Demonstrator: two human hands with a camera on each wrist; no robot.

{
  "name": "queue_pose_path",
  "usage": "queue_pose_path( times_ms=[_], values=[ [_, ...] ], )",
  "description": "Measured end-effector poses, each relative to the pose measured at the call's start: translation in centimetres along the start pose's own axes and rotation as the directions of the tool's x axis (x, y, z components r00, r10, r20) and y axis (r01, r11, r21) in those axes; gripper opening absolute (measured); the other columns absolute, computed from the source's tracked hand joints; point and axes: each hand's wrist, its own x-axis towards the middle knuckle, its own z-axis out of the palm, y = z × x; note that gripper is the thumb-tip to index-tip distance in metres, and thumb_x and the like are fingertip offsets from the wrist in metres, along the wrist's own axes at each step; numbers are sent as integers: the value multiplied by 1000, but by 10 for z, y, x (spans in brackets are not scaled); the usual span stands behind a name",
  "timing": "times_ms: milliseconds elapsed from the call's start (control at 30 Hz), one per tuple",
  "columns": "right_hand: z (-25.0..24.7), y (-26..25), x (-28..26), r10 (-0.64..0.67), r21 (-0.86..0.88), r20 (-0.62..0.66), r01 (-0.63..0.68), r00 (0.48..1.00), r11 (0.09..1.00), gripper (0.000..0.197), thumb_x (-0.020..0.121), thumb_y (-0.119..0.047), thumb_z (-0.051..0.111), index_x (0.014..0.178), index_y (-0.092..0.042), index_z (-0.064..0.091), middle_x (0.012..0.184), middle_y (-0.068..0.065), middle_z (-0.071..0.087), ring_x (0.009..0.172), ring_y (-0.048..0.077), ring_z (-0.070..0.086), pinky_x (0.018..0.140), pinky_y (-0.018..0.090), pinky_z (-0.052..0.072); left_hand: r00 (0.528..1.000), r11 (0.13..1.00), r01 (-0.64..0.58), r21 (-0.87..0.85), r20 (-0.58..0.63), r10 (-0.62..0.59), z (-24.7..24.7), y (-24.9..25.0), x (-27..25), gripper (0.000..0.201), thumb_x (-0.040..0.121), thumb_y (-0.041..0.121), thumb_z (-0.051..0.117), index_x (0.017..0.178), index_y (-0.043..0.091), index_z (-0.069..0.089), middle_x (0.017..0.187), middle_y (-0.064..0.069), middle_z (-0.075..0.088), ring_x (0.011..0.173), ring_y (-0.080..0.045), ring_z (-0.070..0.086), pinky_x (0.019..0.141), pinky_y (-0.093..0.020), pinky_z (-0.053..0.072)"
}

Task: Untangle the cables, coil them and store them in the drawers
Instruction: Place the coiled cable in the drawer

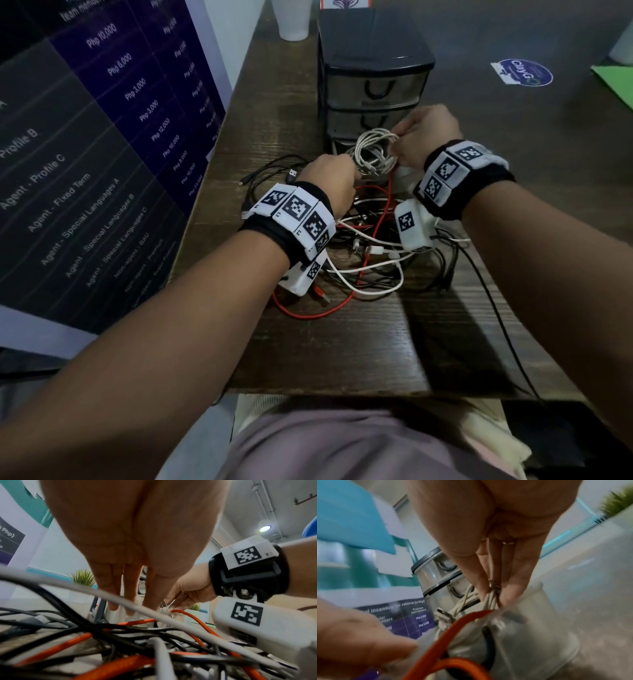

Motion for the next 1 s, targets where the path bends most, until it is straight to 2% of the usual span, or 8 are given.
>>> queue_pose_path(
  times_ms=[67,200,467,600,733,800,900,1000],
  values=[
    [-2,-5,2,-30,-139,9,31,1000,990,5,82,-16,72,86,-19,73,95,11,73,83,28,71,81,39,60,1000,1000,-4,16,7,4,0,2,1,25,94,16,60,118,17,70,115,-10,68,108,-31,63,95,-44,52],
    [-4,-11,4,-76,-384,28,81,997,920,17,89,-18,64,102,-7,70,103,18,68,92,36,66,84,39,56,1000,999,-6,51,16,5,-1,2,0,24,94,12,59,114,14,70,110,-10,68,103,-32,64,92,-44,53],
    [-4,-24,2,-114,-589,126,167,985,791,8,87,-7,64,84,-3,57,85,16,58,77,33,55,71,35,47,1000,998,-18,60,18,17,-5,8,-6,27,95,9,54,119,9,68,118,-13,66,110,-32,61,96,-43,51],
    [5,-24,-1,-91,-648,108,139,990,749,14,82,-1,65,73,-1,54,84,21,60,84,41,63,82,50,54,999,997,-27,66,38,25,-4,9,-8,30,94,6,52,120,8,66,117,-13,66,110,-32,61,95,-44,51],
    [6,-16,-1,-111,-549,40,114,993,828,8,89,-4,60,92,4,63,106,23,65,99,40,64,75,37,48,996,994,-65,93,63,59,-4,8,-10,33,93,2,51,123,7,65,123,-15,63,117,-33,58,99,-43,49],
    [3,-12,0,-85,-426,6,80,996,901,15,87,-12,66,99,-2,68,109,19,67,97,36,65,81,35,54,995,990,-83,115,73,74,-3,6,-10,37,93,1,51,128,8,62,130,-16,57,122,-34,55,101,-43,47],
    [-8,-8,-4,-63,-191,3,62,998,980,19,76,-25,81,91,-21,70,103,5,69,91,23,67,84,31,56,993,985,-99,143,77,88,-2,6,-10,40,93,2,51,131,11,60,131,-17,51,123,-35,51,101,-42,46],
    [-25,-9,-15,-117,-158,-5,115,993,981,10,82,-30,75,81,-23,68,94,5,72,81,20,67,74,29,54,993,983,-105,153,74,94,-2,7,-10,39,93,2,50,130,12,60,131,-17,50,123,-35,50,101,-40,46]
  ],
)
